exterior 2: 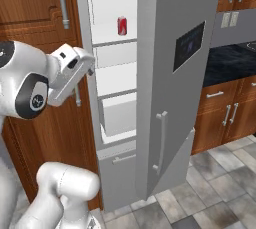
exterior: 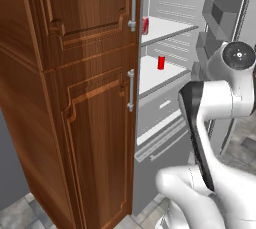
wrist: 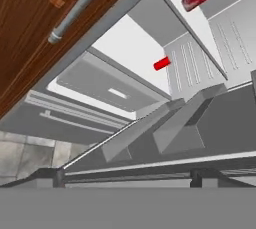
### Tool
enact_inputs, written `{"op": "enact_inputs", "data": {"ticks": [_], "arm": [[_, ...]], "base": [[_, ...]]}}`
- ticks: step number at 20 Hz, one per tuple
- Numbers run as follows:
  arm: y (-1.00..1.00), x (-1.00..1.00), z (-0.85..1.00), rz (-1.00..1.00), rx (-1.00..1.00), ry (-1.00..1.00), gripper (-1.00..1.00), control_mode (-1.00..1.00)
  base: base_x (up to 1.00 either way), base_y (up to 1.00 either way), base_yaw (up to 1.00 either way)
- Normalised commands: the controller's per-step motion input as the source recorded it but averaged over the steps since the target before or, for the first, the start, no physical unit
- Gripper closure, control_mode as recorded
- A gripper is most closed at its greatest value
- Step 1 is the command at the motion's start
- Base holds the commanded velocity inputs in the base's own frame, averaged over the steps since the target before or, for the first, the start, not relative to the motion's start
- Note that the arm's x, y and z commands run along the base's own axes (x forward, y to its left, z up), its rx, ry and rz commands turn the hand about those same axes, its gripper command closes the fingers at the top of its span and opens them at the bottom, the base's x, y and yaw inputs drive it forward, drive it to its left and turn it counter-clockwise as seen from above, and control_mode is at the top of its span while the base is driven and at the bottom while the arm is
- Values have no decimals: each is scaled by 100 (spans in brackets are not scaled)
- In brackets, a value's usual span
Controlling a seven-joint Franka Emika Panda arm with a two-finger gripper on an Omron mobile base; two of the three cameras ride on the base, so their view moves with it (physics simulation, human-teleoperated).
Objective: Open the fridge, grab two sodas, and place both sodas inside the bowl with ice on the dining counter.
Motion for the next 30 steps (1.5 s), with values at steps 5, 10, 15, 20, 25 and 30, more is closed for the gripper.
{"op": "enact_inputs", "data": {"ticks": [5, 10, 15, 20, 25, 30], "arm": [[-23, 60, 0, -20, -8, 13, -100, -100], [-35, 59, 0, -10, -2, 9, -100, -100], [-34, 54, 0, -5, 0, 7, -100, -100], [-41, 34, 0, -3, 0, 2, -100, -100], [-59, 15, 0, 0, 0, 0, -100, -100], [-69, 7, 0, 0, 0, 0, -100, -100]], "base": [[0, 0, 0], [0, 0, 0], [0, 0, 0], [0, 0, 0], [0, 0, 0], [0, 0, 0]]}}
